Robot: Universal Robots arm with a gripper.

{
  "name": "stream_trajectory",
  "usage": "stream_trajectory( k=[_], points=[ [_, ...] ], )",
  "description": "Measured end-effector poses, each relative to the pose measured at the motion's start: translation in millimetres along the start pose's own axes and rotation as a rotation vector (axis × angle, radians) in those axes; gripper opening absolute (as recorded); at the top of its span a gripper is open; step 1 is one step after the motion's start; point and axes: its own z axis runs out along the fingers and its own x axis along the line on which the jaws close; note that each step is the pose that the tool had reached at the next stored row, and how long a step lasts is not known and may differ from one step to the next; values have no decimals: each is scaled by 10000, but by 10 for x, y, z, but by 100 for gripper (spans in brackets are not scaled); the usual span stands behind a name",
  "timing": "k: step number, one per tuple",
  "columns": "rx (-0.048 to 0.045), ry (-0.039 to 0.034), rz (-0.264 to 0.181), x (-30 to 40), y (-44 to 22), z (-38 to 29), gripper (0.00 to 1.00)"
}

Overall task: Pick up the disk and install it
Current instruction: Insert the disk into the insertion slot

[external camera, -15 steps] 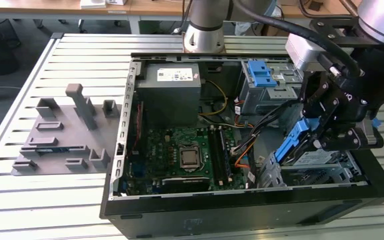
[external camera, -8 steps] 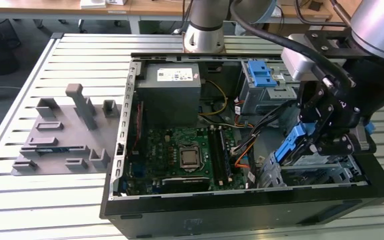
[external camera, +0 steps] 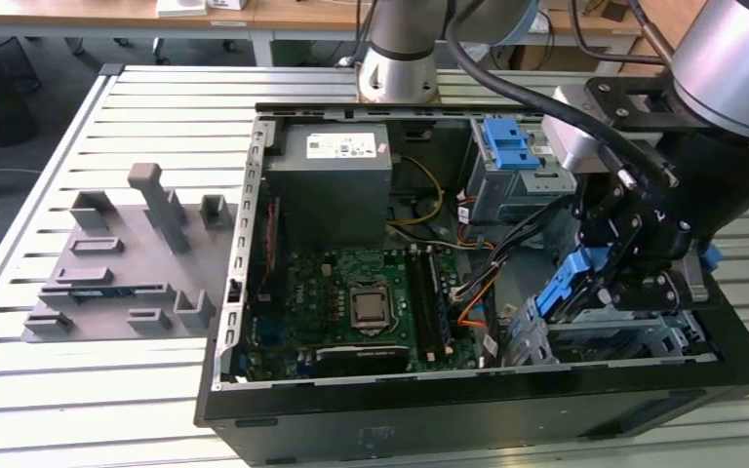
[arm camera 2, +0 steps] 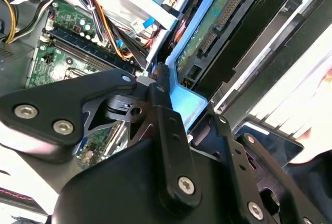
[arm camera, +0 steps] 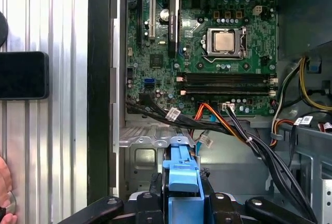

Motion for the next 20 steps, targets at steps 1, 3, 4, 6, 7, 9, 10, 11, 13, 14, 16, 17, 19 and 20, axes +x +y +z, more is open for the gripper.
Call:
stream_trajectory(
  k=[1,3,4,6,7,9,10,11,13,14,16,17,19,20],
  points=[
    [0,0,0,0,0,3,36],
    [0,2,0,0,0,3,36],
    [0,2,-1,1,0,3,36],
    [0,1,-1,0,0,4,36],
    [0,1,0,0,0,4,36],
    [0,6,0,1,0,3,38],
    [0,4,0,1,0,4,43],
    [0,3,0,0,0,4,43],
    [0,1,0,0,0,8,50],
    [0,0,-1,0,0,12,50],
    [0,3,0,0,0,19,50],
    [0,4,-1,0,0,21,50],
    [1,1,0,0,0,30,48],
    [0,0,-1,1,0,38,42]
  ],
)
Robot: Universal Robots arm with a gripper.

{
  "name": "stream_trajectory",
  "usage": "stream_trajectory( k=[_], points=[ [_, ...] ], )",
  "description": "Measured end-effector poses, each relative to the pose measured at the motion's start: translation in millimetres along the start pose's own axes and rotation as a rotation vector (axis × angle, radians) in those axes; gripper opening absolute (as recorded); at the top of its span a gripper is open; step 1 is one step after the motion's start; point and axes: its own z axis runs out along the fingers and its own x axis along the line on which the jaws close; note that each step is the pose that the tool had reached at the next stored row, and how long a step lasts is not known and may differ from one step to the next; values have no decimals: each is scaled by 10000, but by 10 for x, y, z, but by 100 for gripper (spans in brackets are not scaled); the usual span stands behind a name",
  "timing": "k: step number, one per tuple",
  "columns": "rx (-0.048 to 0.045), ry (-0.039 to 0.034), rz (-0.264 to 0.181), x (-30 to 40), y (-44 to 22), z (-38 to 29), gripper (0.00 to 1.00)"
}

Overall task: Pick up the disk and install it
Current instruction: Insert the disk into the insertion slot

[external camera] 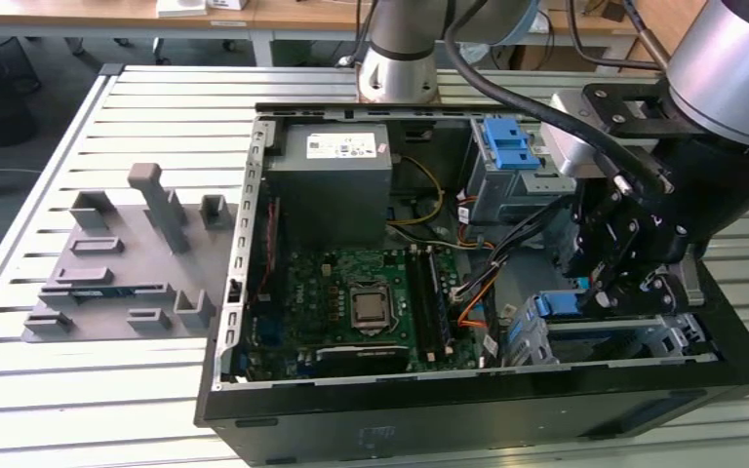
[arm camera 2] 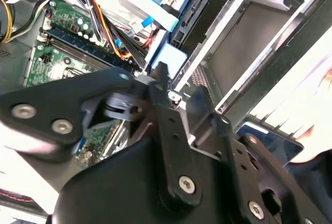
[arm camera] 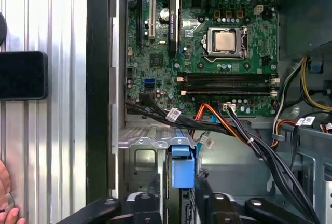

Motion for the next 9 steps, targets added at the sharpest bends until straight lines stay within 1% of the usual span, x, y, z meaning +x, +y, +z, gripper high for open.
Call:
stream_trajectory(
  k=[1,4,5,7,8,9],
  points=[
    [0,2,0,0,0,8,42],
    [0,5,0,0,0,17,24],
    [0,6,0,0,0,17,24],
    [0,2,0,0,0,20,13],
    [0,3,0,0,0,19,13],
    [0,2,0,0,0,20,11]
  ],
)
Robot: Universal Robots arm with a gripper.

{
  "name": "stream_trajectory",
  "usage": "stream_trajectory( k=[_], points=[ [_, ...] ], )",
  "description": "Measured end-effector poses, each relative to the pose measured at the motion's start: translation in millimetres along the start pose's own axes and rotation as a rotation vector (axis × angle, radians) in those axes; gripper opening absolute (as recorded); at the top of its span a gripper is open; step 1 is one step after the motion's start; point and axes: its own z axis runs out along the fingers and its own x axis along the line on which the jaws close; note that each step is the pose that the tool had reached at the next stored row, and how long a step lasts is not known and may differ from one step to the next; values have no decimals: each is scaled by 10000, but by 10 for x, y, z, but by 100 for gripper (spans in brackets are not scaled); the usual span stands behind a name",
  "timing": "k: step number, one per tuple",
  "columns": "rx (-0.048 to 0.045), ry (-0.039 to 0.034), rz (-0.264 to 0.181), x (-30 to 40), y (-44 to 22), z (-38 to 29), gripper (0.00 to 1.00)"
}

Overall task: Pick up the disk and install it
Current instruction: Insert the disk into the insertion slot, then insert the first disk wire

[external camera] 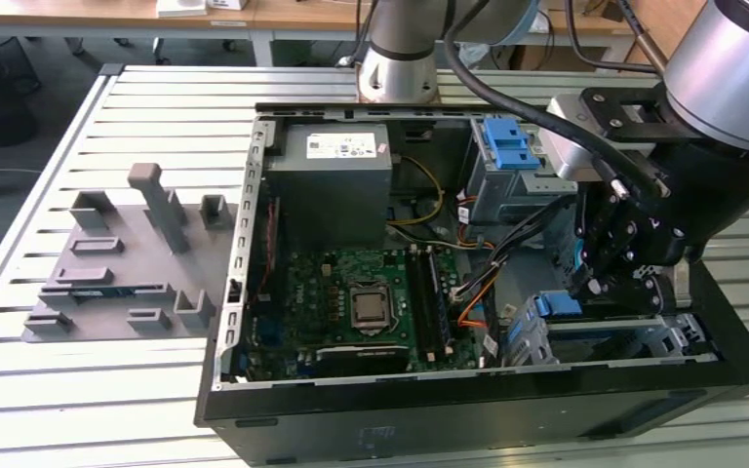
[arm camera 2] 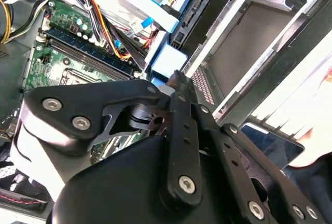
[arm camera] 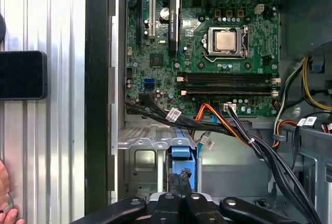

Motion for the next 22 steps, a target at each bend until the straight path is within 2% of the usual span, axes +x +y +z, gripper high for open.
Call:
stream_trajectory(
  k=[15,22],
  points=[
    [0,-2,0,0,0,6,11],
    [0,0,0,0,0,-81,11]
  ],
)
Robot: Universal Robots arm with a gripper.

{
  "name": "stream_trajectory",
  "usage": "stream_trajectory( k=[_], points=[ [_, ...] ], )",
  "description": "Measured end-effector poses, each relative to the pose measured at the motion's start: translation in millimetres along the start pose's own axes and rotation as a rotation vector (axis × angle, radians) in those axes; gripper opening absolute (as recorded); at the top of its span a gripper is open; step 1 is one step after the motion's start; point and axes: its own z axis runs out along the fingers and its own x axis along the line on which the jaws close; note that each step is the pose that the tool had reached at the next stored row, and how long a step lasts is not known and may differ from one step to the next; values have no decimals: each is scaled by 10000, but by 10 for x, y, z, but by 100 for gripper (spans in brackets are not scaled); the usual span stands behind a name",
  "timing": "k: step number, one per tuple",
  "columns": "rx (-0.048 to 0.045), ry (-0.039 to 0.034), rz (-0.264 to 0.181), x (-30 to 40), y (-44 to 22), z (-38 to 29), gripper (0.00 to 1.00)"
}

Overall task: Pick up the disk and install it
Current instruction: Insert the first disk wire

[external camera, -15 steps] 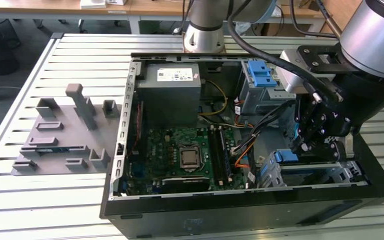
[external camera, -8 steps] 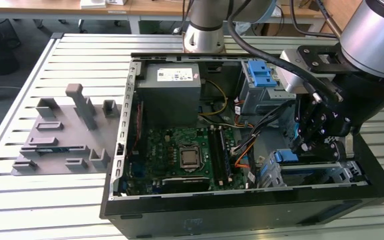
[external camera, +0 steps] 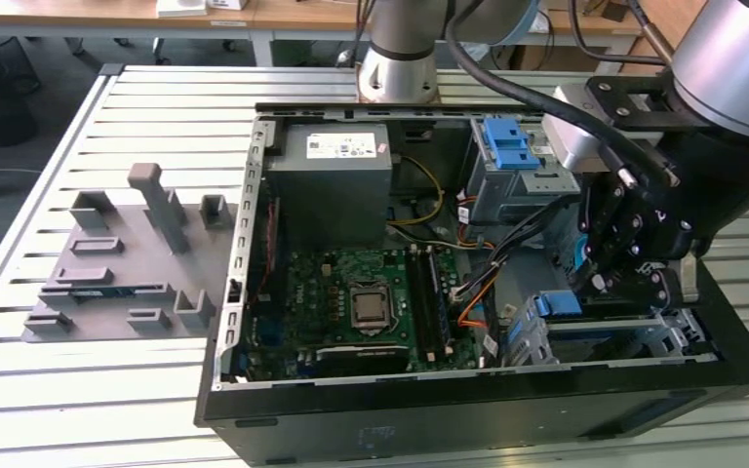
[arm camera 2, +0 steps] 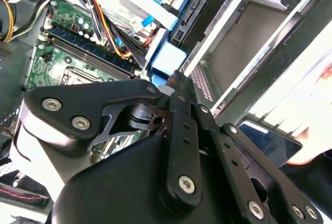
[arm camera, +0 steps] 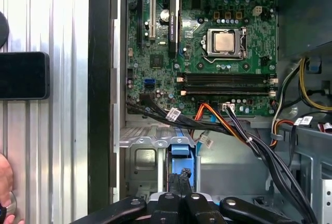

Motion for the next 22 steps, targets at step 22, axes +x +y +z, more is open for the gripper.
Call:
stream_trajectory(
  k=[22],
  points=[
    [-2,0,-1,-36,-648,-27,11]
  ],
)
